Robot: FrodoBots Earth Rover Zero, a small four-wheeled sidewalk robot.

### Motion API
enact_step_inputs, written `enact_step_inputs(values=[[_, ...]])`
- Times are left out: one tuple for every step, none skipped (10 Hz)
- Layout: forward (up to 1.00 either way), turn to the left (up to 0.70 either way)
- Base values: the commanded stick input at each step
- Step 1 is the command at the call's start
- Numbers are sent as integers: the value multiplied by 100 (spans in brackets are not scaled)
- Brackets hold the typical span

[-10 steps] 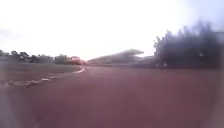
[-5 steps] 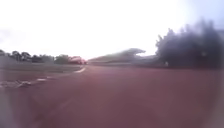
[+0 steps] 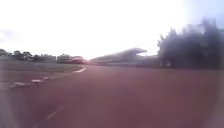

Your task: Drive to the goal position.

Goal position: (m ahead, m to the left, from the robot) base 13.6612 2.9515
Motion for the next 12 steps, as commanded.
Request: enact_step_inputs(values=[[70,0],[70,0],[70,0],[70,0],[70,0],[70,0],[70,0],[70,0],[70,0],[70,0],[70,0],[70,0]])
